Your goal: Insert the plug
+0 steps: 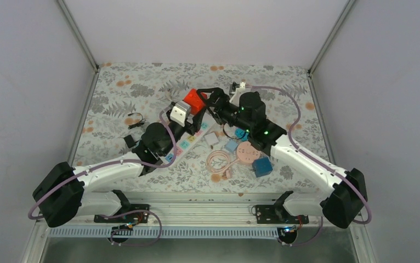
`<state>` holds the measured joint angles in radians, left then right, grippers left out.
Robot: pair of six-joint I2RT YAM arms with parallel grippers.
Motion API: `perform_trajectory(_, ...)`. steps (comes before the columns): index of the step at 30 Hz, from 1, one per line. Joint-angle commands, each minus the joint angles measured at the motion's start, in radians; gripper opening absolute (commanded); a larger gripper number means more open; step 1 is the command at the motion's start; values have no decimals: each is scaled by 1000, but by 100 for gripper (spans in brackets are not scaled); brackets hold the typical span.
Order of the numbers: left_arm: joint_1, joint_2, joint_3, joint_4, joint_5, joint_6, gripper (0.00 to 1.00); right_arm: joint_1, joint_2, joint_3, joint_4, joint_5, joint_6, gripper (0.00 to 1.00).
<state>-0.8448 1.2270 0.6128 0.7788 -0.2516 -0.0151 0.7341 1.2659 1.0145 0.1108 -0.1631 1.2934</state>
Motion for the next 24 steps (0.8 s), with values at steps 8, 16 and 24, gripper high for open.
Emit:
perform_trajectory(8,125,-47,40,-157,471,257,46,-105,-86,173,-521,-49,-901,100)
perform_trajectory(16,184,0,143,-287,614,307,46,-105,-15,291,-669,-233,-1070,100)
perform_trajectory(24,184,47,176,-277,664,343,46,-105,92,366,-710,-232,-1033,100)
